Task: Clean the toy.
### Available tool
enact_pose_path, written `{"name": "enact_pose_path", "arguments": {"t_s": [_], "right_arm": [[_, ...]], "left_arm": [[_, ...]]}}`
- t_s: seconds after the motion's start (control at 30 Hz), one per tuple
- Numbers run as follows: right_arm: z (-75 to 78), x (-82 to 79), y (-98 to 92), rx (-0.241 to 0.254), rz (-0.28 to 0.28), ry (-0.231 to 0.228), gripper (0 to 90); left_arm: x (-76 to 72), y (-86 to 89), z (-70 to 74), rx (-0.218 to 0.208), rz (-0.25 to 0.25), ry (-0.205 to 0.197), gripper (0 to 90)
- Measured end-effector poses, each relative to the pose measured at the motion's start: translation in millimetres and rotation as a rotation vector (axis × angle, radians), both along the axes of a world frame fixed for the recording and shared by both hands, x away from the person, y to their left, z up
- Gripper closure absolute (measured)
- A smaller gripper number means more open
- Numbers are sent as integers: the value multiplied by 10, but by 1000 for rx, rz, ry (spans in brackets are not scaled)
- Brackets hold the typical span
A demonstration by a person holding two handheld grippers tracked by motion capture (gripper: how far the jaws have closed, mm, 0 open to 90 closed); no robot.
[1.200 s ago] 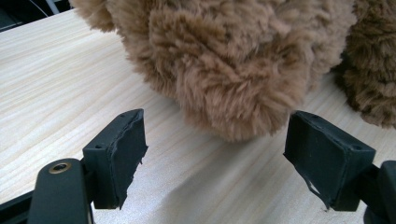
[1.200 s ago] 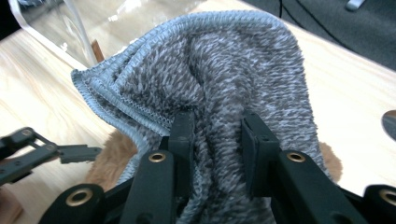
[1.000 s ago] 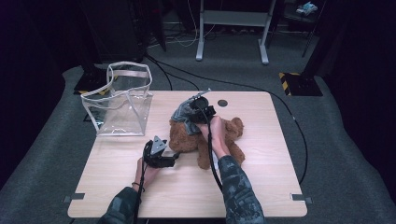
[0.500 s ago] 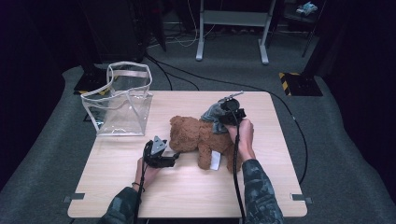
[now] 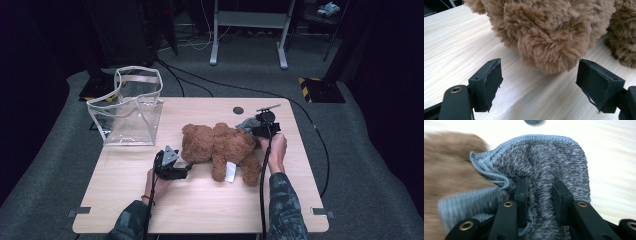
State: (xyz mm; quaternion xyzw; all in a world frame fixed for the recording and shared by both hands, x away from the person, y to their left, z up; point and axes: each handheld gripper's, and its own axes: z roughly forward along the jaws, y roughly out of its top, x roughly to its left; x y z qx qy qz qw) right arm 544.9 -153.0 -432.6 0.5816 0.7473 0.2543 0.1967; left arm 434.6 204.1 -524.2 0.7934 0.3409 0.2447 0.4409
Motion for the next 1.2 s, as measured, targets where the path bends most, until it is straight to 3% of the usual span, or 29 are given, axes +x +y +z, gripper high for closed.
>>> {"name": "enact_pose_path", "arguments": {"t_s": [0.07,0.17,0.3,0.37,0.43,0.57,0.67,0.73,0.8,0.87,1.0,1.07,1.2], "right_arm": [[-50,5,-77,-45,-23,15,692],[-9,-40,-155,-28,-60,-11,695],[184,-106,-136,65,-26,-107,695],[253,-127,-54,81,3,-140,696],[241,-95,30,115,41,-137,695],[89,-4,121,101,66,-100,695],[-15,39,89,127,48,-60,696],[-58,62,44,114,20,-29,697],[-104,75,-10,58,0,1,697],[-135,75,-75,51,-38,16,698],[-80,54,-165,-18,-82,-5,698],[7,14,-181,2,-80,-47,698],[154,-73,-147,100,-13,-101,698]], "left_arm": [[0,-1,-1,-1,0,0,201],[0,-3,-1,1,1,0,201],[-2,-13,-3,3,-2,2,201],[-3,-14,-1,7,-4,4,201],[-3,-15,-1,8,-4,4,201],[-3,-15,-3,4,-1,1,201],[0,-8,-1,7,-1,-2,201],[-3,-12,-3,2,0,1,201],[-3,-12,-3,1,0,1,201],[-1,-7,0,5,-1,0,201],[-3,-12,-2,4,-1,3,201],[-3,-13,-2,3,0,3,201],[-3,-14,-2,6,1,2,200]]}}
